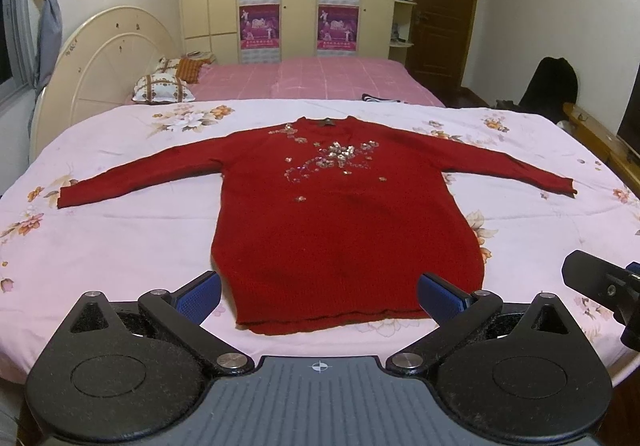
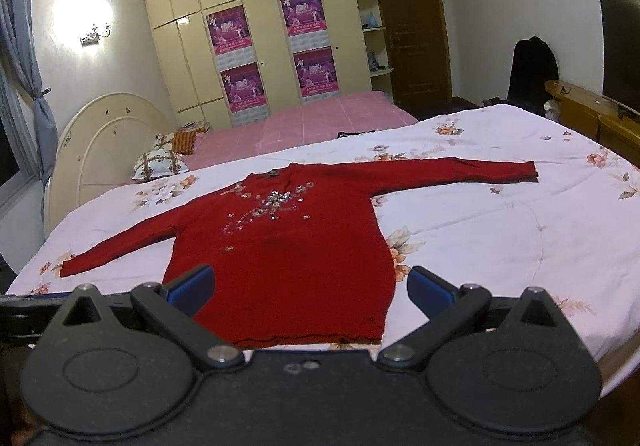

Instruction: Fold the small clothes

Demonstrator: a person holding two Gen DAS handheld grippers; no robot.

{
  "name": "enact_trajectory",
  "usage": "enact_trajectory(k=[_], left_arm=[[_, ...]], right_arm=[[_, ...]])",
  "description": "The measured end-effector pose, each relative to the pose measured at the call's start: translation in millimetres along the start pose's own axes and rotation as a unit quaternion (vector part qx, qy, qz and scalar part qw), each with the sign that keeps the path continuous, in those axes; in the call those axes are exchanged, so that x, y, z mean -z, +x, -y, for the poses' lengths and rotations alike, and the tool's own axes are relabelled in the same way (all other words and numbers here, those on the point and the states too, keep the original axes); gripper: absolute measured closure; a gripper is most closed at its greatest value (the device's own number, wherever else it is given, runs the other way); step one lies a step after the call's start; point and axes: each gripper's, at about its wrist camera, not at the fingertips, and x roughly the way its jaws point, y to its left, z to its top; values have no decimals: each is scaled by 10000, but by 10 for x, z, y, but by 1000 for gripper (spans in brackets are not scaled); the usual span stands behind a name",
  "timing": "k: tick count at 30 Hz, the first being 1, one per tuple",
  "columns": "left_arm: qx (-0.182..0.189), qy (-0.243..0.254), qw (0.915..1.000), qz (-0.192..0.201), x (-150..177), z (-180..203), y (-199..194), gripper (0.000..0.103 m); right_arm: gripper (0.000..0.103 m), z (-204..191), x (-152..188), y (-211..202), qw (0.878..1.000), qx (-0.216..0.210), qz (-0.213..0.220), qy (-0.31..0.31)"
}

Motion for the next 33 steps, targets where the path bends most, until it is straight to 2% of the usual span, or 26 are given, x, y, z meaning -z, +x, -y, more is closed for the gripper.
enact_trajectory(k=[33], left_arm=[[27,-1,10000,-59,-17,27,56,0]], right_arm=[[1,34,-8,7,10000,60,-35,63]])
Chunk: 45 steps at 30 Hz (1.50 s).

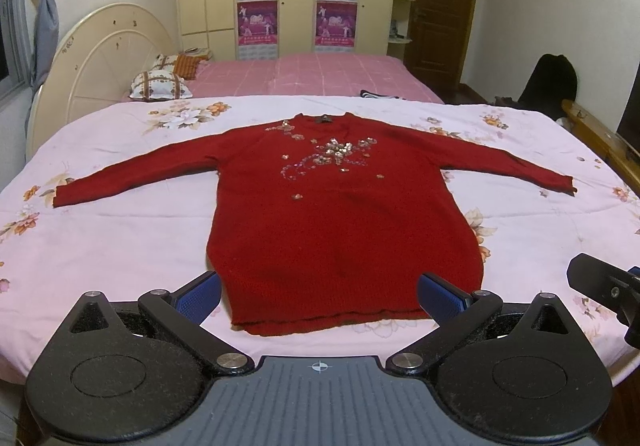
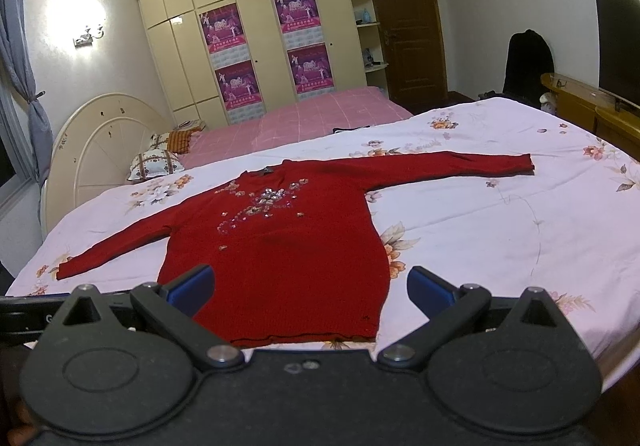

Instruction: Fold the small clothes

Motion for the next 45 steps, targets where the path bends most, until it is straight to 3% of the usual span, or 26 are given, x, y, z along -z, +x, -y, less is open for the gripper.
enact_trajectory(k=[20,30,35,45], left_arm=[[-39,-82,10000,-3,-163,-36,252,0],[-126,-230,9996,-96,-419,45,818,0],[45,-375,9991,-196,-585,94,1164,0],[-77,-324,9990,-282,-916,357,1898,0]], right_arm=[[1,75,-114,276,9997,231,34,5],[1,334,-285,712,9987,495,15,105],[1,527,-390,1017,9976,645,-18,241],[1,934,-652,1686,9955,862,-72,392]])
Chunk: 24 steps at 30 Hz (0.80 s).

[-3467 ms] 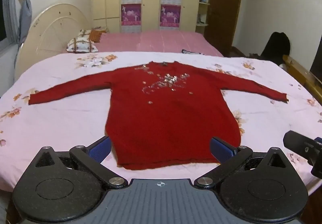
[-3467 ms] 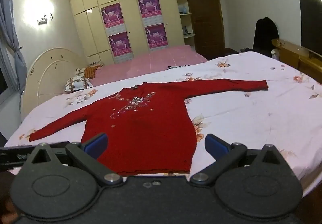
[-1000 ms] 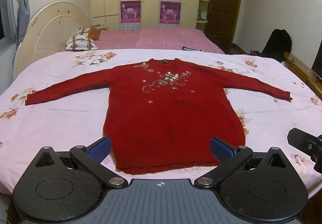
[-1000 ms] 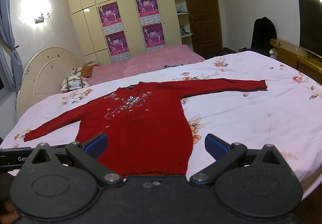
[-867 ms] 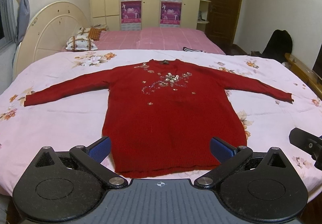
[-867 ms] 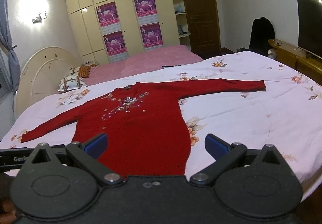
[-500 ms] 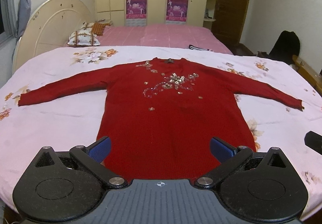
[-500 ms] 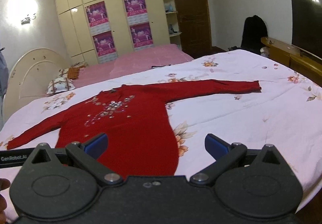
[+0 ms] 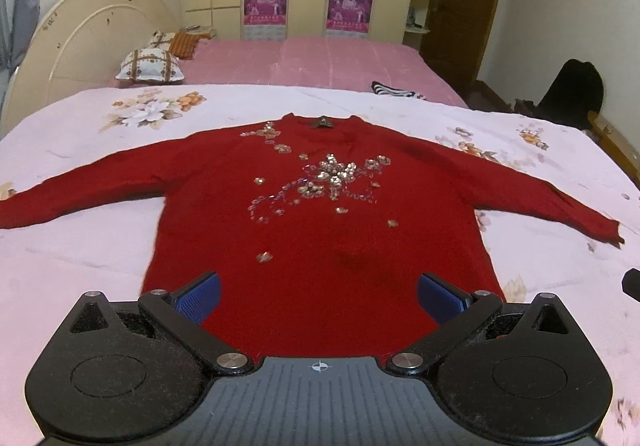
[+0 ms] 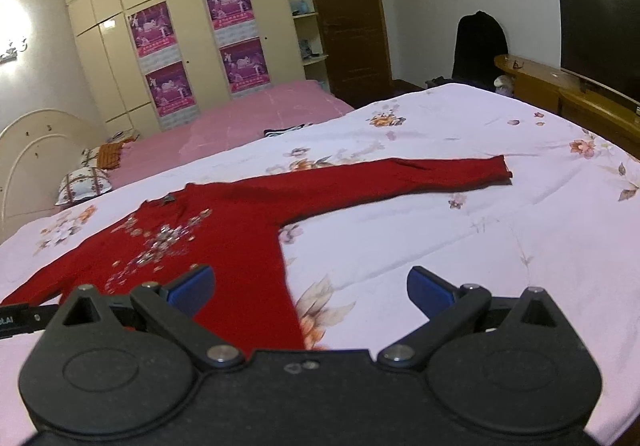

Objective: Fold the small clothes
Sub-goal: 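Move the right gripper to the sleeve cuff and close on it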

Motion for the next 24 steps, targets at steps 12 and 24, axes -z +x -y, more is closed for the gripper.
enact_trajectory(k=[12,24], left_arm=[[-79,94,9996,-238,-300,400,810,0],[-75,287,9991,-318,-615,769,1563,0]], right_arm=[[3,531,-345,898,9987,340,-170,330],[27,1189,-556,1825,9909,660,-568,1022]])
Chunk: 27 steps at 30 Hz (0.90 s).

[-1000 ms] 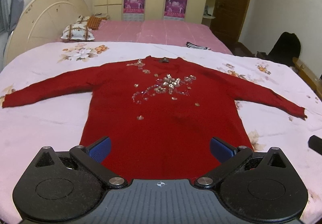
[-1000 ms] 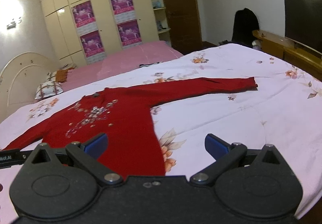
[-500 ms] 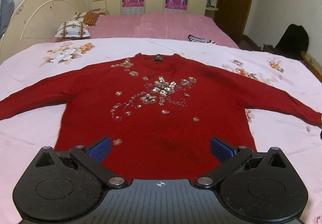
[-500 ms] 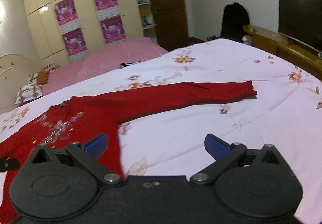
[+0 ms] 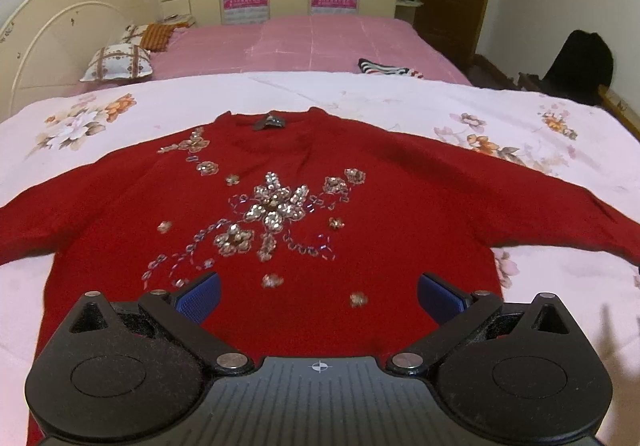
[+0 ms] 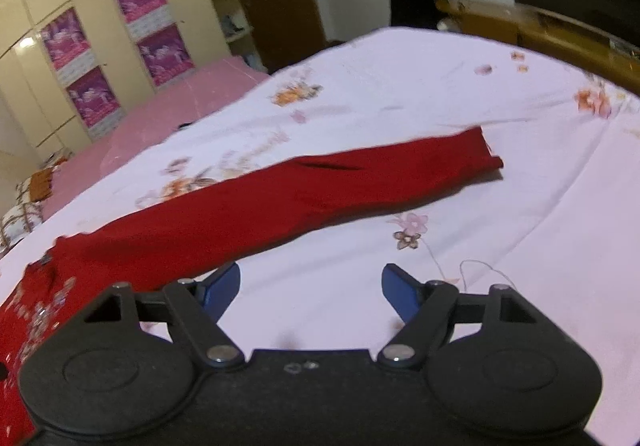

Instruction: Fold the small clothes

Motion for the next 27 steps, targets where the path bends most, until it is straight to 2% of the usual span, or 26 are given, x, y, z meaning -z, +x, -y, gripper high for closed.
enact_trajectory(k=[7,12,14,16,20,22,25,27], left_arm=[[-500,132,9987,16,-89,-11,259,0],[-531,123,9985,2,-125,-80,367,0],[-542,108,9985,-12,-132,-88,403,0],[-523,111,9986,-42,-135,-92,438,0],[-426,34,9989,-185,-149,-124,519,0],[-467,21,9987,-202,-156,-139,539,0],[-502,35,9986,-131,-164,-189,534,0],[-530,39,9986,-60,-170,-249,506,0]], right_arm=[[28,359,-191,443,9965,113,-158,812],[31,580,-313,650,9902,171,-84,1383],[37,650,-346,716,9882,235,-32,1512],[52,705,-381,783,9871,318,17,1568],[73,776,-454,876,9873,492,140,1504],[88,801,-473,901,9872,538,213,1489],[95,759,-496,912,9896,555,274,1301],[96,670,-511,849,9916,443,489,1110]])
